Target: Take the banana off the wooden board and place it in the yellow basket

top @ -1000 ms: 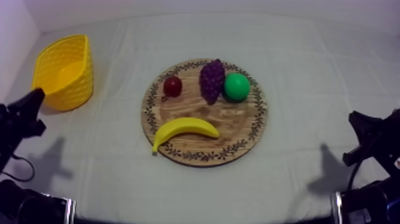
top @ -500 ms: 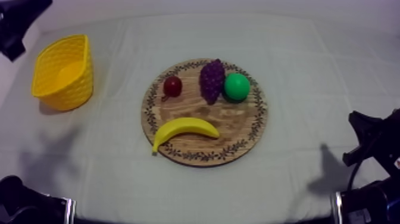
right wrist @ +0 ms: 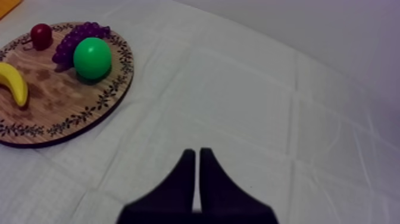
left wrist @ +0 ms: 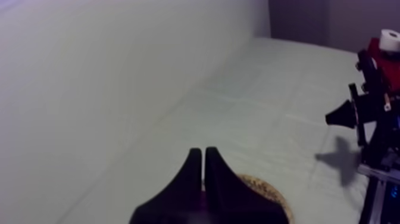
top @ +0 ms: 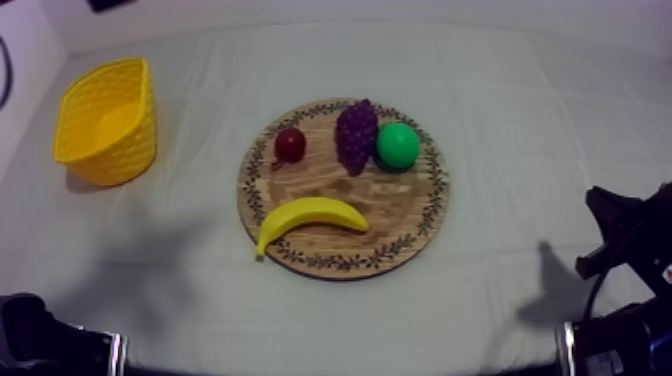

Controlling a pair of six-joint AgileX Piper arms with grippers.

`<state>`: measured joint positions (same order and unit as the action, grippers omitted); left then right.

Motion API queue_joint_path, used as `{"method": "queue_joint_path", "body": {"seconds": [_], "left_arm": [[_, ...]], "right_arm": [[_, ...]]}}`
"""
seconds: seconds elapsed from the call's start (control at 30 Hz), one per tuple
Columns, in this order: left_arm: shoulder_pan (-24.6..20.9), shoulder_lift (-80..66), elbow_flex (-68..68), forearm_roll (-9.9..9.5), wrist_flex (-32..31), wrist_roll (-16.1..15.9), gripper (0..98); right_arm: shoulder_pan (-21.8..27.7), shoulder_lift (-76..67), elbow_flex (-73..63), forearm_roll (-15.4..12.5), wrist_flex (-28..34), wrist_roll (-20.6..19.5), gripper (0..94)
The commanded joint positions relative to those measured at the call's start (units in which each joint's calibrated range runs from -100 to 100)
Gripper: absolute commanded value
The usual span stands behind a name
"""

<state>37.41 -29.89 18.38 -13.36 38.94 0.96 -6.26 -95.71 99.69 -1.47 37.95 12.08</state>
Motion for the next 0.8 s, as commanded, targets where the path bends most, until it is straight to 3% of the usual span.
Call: {"method": "queue_joint_path", "body": {"seconds": [0.0, 0.13, 0.43, 0.77], "left_arm": [[1.2, 2.9, 1.6, -0.59, 0.5, 0.9, 0.8], [2.4, 5.6, 5.4, -2.57, 1.3, 3.4, 0.9], [2.8, 8.9, 14.6, -4.47, 4.7, 7.2, 1.0], [0.9, 10.7, 27.0, -5.14, 7.5, 8.2, 1.7]], "right_arm": [[0.0, 0.0, 0.0, 0.0, 0.0, 0.0, 0.5], [0.0, 0.0, 0.0, 0.0, 0.0, 0.0, 0.5], [0.0, 0.0, 0.0, 0.0, 0.0, 0.0, 0.5], [0.0, 0.0, 0.0, 0.0, 0.0, 0.0, 0.5]]}}
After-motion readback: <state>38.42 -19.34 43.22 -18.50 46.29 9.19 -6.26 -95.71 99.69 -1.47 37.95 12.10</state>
